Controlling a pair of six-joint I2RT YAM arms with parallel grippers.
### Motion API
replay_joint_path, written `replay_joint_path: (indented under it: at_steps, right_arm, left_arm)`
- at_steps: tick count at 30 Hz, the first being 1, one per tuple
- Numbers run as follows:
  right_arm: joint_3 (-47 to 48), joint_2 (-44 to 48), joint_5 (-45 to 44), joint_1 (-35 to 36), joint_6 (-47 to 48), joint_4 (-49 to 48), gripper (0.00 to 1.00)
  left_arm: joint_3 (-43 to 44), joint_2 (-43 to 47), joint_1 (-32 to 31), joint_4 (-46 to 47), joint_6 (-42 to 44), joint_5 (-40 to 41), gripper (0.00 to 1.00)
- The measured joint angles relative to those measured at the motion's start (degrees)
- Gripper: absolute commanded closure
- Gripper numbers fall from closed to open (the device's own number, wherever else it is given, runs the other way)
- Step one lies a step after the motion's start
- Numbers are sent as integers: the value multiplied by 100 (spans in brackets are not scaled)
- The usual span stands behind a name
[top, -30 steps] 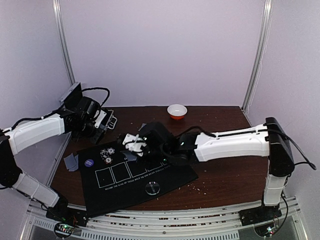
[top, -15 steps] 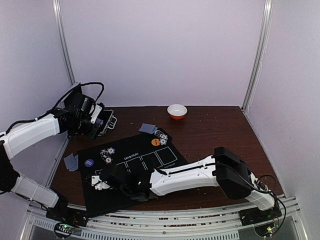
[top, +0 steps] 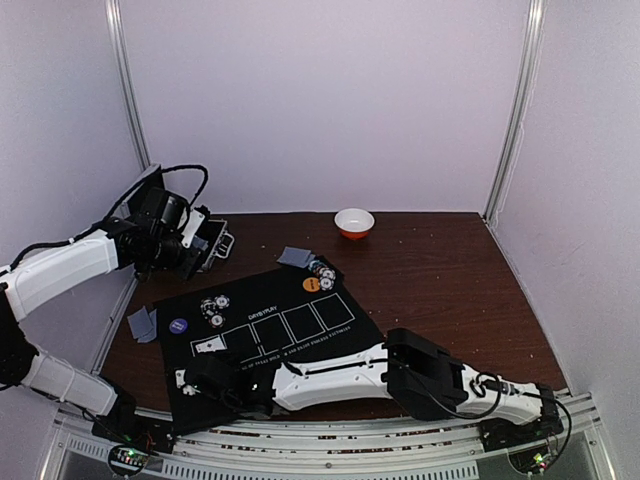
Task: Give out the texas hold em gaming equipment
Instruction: Flop the poker card in the community card area.
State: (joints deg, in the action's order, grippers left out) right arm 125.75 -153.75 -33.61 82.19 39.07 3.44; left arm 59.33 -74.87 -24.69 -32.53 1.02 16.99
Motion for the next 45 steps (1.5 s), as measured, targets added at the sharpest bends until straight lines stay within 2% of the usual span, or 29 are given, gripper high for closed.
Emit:
replay_joint_path:
  at_steps: [5, 16, 41, 45]
  right_arm:
    - [140, -44, 39, 48, -258, 348, 100]
    - [876, -70, 566, 44, -1528, 1174, 100]
    - [1281, -466, 761, -111, -2573, 1386, 100]
    - [1285, -466, 793, -116, -2660, 1384, 85]
  left_arm:
    - [0, 0, 0, 2, 17, -46, 45]
    - [0, 0, 0, 2, 57, -79, 45]
    - [0, 0, 0, 2, 61, -144, 45]
    - [0, 0, 0, 2, 61, -144, 45]
